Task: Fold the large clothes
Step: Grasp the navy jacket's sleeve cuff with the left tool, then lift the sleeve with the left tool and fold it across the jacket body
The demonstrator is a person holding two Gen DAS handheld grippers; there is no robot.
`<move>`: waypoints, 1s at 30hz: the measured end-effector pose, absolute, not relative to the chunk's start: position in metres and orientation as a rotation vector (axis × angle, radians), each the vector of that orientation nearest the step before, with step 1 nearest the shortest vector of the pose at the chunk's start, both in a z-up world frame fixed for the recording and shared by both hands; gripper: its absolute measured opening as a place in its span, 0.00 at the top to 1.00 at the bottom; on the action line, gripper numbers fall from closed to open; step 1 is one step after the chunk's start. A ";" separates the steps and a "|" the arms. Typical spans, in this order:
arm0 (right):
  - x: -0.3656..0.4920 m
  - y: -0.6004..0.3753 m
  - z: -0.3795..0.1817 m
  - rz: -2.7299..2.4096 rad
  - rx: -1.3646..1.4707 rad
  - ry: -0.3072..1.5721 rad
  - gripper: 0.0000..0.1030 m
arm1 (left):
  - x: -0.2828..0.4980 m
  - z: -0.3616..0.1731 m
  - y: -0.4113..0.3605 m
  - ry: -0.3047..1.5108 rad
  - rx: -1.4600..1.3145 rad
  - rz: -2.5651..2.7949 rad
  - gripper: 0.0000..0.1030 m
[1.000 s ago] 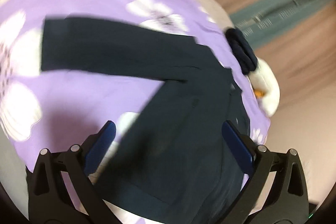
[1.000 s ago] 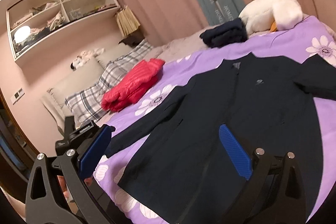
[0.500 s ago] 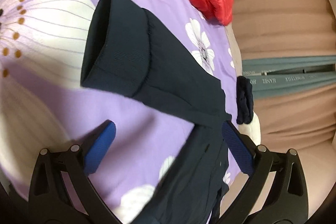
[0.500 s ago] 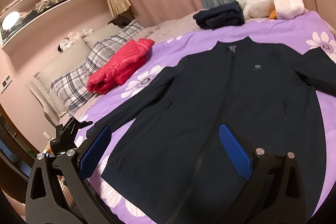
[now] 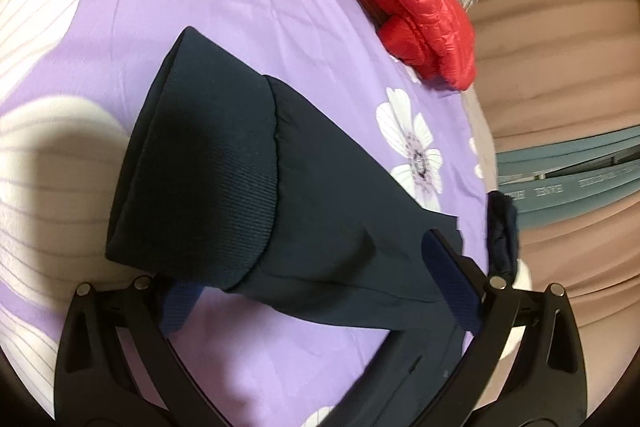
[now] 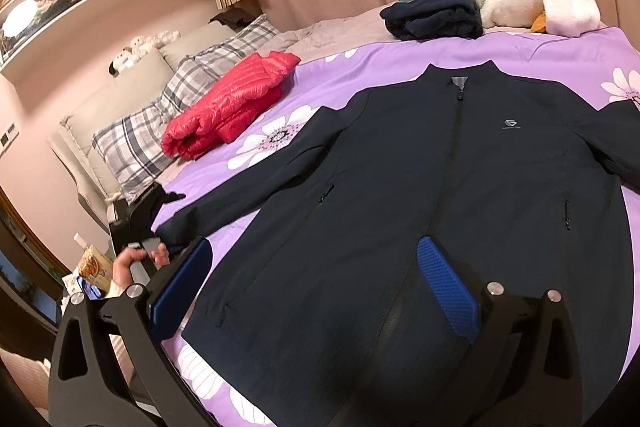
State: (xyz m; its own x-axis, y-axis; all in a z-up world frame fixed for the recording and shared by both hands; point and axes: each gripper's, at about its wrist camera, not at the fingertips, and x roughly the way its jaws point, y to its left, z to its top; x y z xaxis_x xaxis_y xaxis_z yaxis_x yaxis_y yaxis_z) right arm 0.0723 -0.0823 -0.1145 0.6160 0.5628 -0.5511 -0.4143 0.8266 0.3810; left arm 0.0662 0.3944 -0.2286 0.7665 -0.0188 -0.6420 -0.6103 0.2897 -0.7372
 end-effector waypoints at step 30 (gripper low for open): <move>0.099 -0.134 -0.147 0.474 0.329 0.784 0.01 | 0.192 -0.033 0.311 0.611 -0.569 0.297 0.79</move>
State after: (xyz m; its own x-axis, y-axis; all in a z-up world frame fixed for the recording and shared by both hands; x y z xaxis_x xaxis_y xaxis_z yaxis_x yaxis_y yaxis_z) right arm 0.0986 -0.1343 -0.1468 0.6125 0.5216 -0.5940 -0.2836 0.8464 0.4508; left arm 0.1923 0.3114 -0.0329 0.7839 0.0973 -0.6132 -0.4225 0.8072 -0.4121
